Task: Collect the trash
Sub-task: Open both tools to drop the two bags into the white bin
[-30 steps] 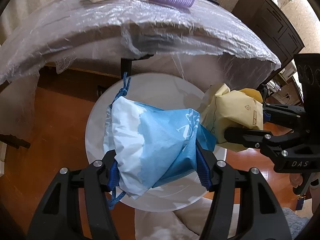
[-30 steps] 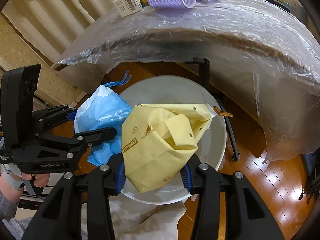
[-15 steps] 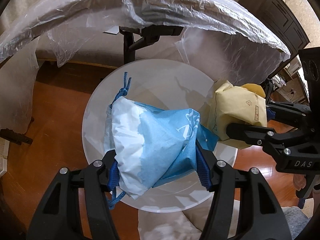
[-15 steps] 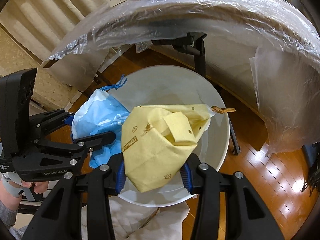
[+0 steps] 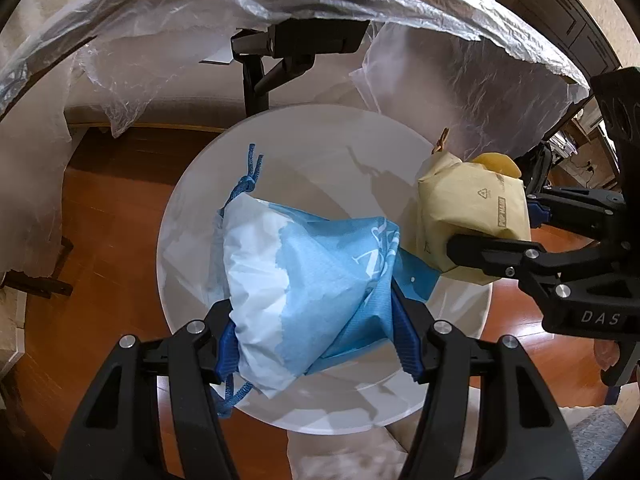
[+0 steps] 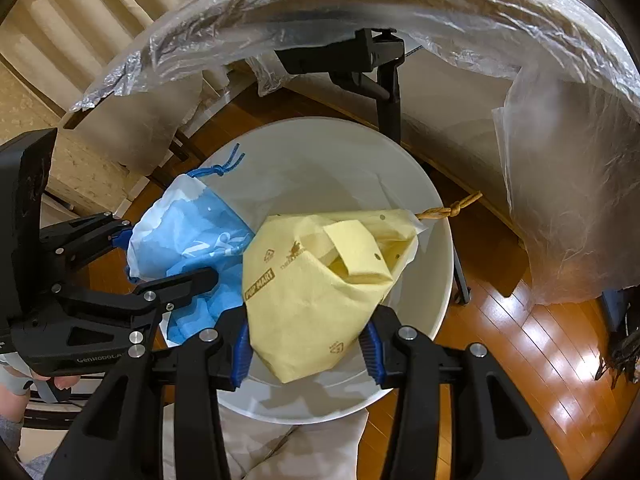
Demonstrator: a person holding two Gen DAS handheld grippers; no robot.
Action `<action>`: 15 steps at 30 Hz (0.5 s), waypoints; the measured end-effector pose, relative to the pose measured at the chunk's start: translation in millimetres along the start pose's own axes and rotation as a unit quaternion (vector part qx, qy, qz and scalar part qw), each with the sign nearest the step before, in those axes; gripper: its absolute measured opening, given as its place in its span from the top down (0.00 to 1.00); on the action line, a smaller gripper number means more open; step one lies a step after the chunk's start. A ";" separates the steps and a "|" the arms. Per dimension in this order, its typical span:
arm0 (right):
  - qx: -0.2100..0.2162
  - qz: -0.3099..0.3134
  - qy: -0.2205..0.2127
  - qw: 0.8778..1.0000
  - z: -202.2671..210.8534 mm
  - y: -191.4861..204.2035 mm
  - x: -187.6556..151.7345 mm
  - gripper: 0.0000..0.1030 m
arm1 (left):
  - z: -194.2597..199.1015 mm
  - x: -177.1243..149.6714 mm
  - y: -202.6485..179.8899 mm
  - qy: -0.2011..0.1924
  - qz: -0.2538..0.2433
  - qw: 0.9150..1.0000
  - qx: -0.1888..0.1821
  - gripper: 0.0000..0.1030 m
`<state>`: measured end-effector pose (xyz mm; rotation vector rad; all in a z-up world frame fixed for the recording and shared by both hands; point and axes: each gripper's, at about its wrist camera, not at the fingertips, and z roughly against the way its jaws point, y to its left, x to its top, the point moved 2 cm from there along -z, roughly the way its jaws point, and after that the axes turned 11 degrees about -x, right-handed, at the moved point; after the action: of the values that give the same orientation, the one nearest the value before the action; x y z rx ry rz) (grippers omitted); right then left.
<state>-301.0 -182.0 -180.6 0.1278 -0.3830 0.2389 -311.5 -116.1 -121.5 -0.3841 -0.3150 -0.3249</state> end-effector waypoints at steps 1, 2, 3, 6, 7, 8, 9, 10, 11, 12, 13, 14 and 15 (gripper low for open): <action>0.000 0.000 0.001 1.000 -1.0 -0.5 -0.2 0.58 | -1.0 0.3 0.1 0.001 -0.001 1.000 0.001 0.40; 0.000 0.000 0.002 1.000 -2.0 -0.5 0.2 0.57 | -2.0 0.6 0.1 0.002 -0.003 1.000 0.003 0.40; 0.000 0.001 0.003 1.000 -3.5 -2.1 0.1 0.57 | -2.7 0.9 0.0 0.003 -0.004 1.000 0.004 0.40; 0.000 0.001 0.005 1.000 -6.0 -1.8 1.4 0.57 | -4.6 2.0 1.6 0.006 -0.005 1.000 0.005 0.40; 0.000 0.002 0.005 1.000 -6.5 -1.8 1.8 0.57 | -4.7 2.1 2.6 0.006 -0.004 1.000 0.005 0.40; 0.000 0.002 0.006 1.000 -6.2 -2.2 2.2 0.57 | -5.0 2.4 3.3 0.006 -0.004 1.000 0.005 0.40; 0.000 0.003 0.007 1.000 -5.7 -2.4 2.3 0.57 | -5.3 2.8 3.9 0.007 -0.005 1.000 0.005 0.40; 0.000 0.003 0.007 1.000 -5.5 -2.6 2.5 0.57 | -5.8 3.0 4.0 0.007 -0.005 1.000 0.005 0.40; 0.000 0.003 0.008 1.000 -5.6 -2.8 2.7 0.57 | -5.7 2.7 4.2 0.007 -0.006 1.000 0.006 0.40; 0.000 0.003 0.008 1.000 -5.2 -2.8 2.5 0.57 | -6.3 2.9 4.4 0.008 -0.006 1.000 0.006 0.40; 0.000 0.003 0.009 1.000 -5.3 -3.2 2.5 0.57 | -6.5 2.7 4.1 0.009 -0.007 1.000 0.007 0.40; 0.000 0.002 0.009 1.000 -5.7 -3.7 2.6 0.57 | -6.6 2.9 3.1 0.009 -0.008 1.000 0.007 0.40; 0.001 0.002 0.010 1.000 -6.4 -4.2 2.8 0.57 | -6.7 3.0 2.8 0.008 -0.009 1.000 0.006 0.40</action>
<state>-295.2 -184.4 -185.7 0.1262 -0.3634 0.2437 -306.2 -117.2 -127.2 -0.3669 -0.3050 -0.3425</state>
